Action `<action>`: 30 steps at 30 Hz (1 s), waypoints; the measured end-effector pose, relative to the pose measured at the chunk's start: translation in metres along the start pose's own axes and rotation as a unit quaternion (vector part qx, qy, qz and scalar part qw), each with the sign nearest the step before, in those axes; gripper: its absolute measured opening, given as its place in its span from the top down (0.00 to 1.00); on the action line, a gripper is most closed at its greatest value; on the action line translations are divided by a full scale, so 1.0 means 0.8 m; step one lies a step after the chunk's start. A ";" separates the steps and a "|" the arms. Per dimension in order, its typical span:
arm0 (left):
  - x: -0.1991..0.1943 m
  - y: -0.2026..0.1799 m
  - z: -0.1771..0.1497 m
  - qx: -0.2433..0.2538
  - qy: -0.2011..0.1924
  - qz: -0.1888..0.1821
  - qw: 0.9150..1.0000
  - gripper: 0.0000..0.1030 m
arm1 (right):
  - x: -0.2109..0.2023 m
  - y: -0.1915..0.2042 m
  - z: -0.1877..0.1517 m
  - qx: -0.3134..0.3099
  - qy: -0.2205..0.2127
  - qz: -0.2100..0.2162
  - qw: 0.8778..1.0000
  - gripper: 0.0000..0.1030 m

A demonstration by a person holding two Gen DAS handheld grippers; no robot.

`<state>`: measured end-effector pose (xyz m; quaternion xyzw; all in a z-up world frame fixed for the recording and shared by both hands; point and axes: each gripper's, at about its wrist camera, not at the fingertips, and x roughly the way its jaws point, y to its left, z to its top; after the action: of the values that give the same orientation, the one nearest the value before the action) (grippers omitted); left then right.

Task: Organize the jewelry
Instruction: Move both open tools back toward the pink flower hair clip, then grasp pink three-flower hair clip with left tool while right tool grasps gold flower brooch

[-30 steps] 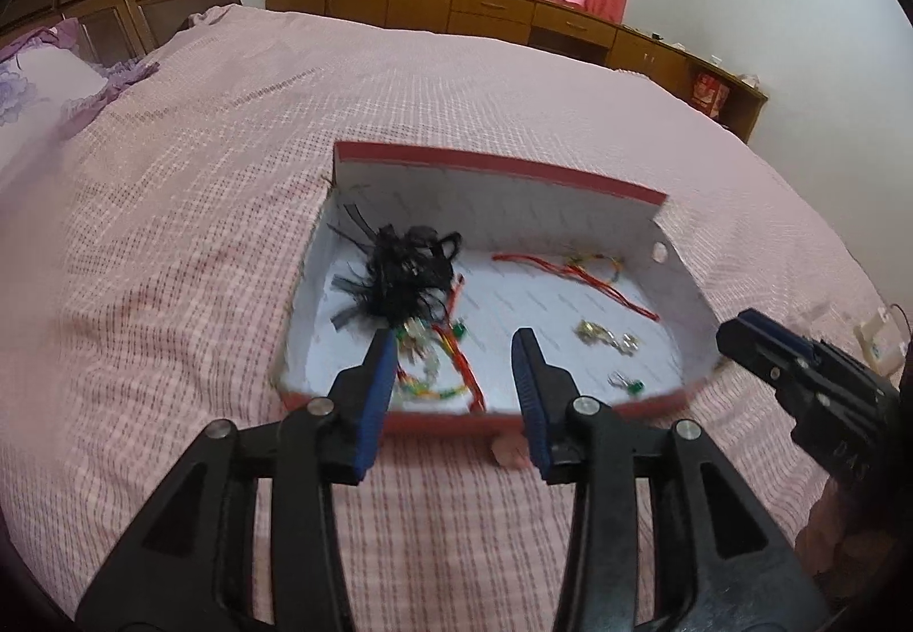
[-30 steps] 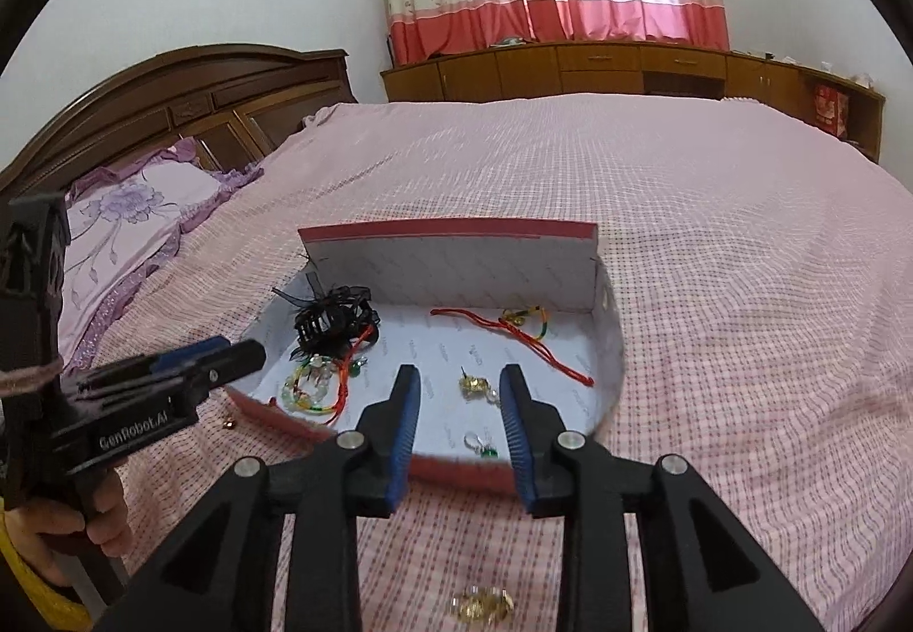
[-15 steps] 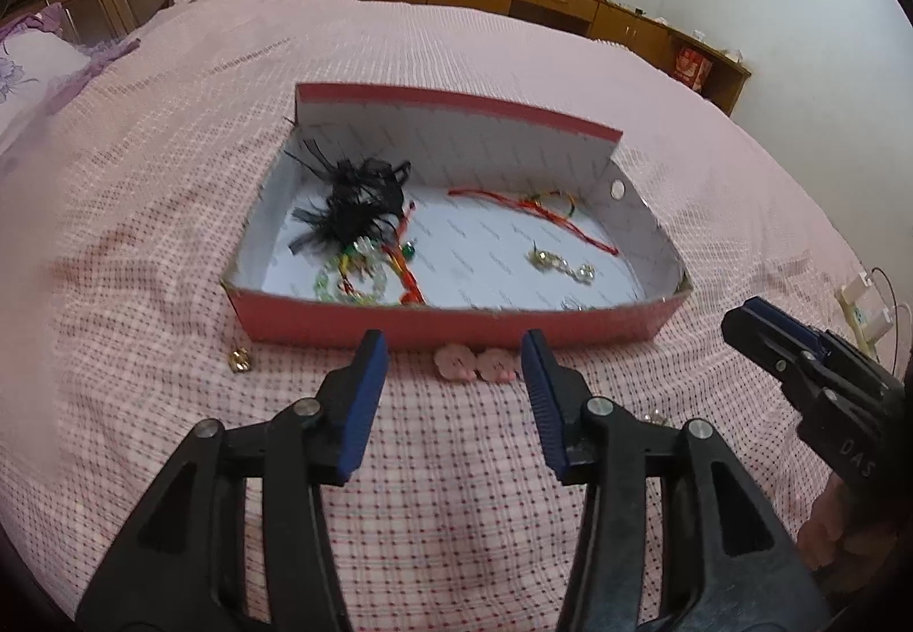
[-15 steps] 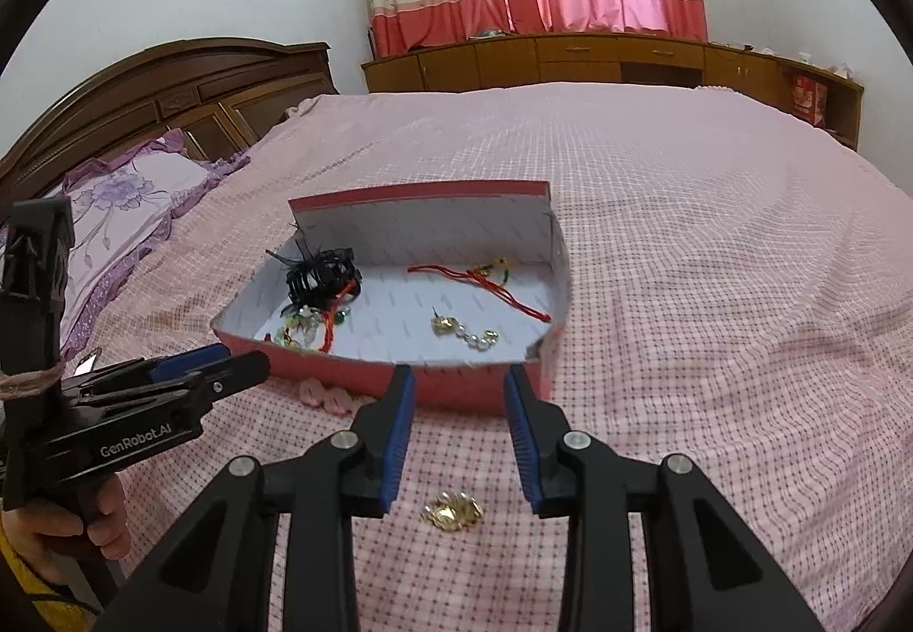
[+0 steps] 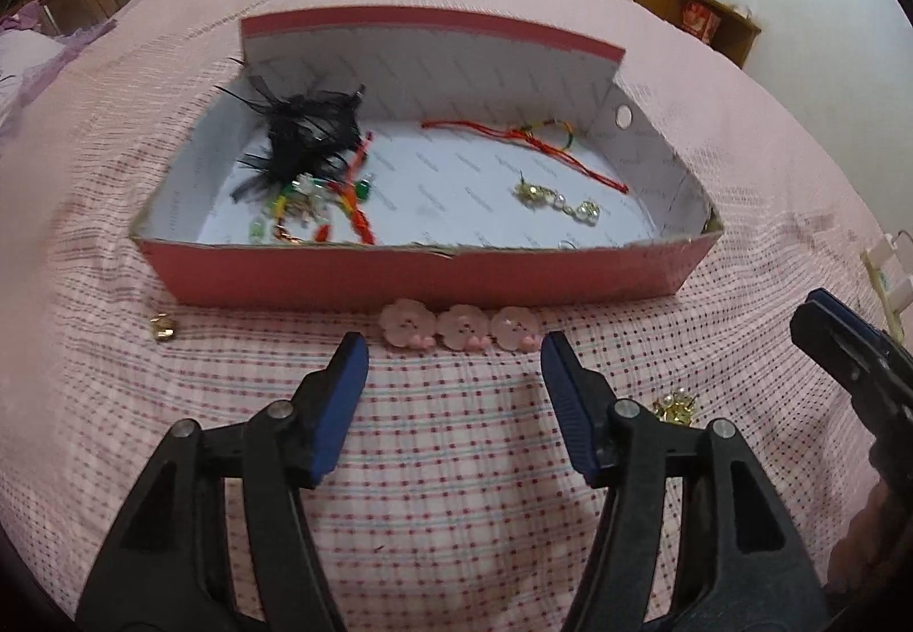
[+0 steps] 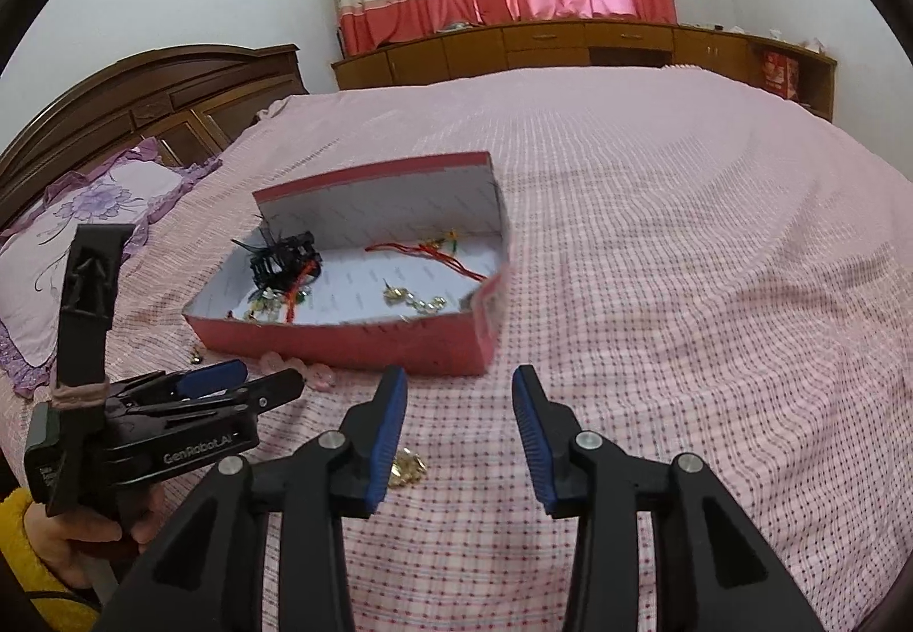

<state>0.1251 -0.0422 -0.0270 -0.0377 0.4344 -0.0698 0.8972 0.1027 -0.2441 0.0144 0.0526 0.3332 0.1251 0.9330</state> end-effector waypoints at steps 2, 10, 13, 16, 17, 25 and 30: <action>0.008 -0.004 0.000 0.003 0.005 0.002 1.000 0.46 | -0.001 -0.004 -0.004 0.003 0.002 -0.003 1.000 0.60; 0.035 -0.015 0.003 0.011 0.014 0.017 1.000 0.39 | 0.001 -0.022 -0.016 0.019 0.010 -0.009 1.000 0.59; 0.044 -0.018 0.004 0.017 0.014 0.023 0.999 0.38 | 0.002 -0.025 -0.019 0.023 0.014 -0.008 1.000 0.59; 0.044 -0.018 0.005 0.014 0.011 0.020 1.000 0.40 | 0.002 -0.026 -0.020 0.023 0.015 -0.007 1.000 0.59; 0.043 -0.017 0.005 0.012 0.009 0.020 1.000 0.41 | 0.002 -0.026 -0.021 0.023 0.016 -0.007 1.000 0.59; 0.032 -0.006 0.006 0.004 -0.001 0.003 1.000 0.41 | 0.003 -0.022 -0.023 0.021 0.017 -0.006 1.000 0.59; -0.002 0.010 -0.002 0.004 -0.019 0.004 1.000 0.41 | 0.004 -0.014 -0.022 0.018 0.019 -0.001 1.000 0.59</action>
<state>0.1235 -0.0337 -0.0280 -0.0342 0.4170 -0.0672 0.9058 0.0958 -0.2538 -0.0032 0.0663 0.3534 0.1194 0.9255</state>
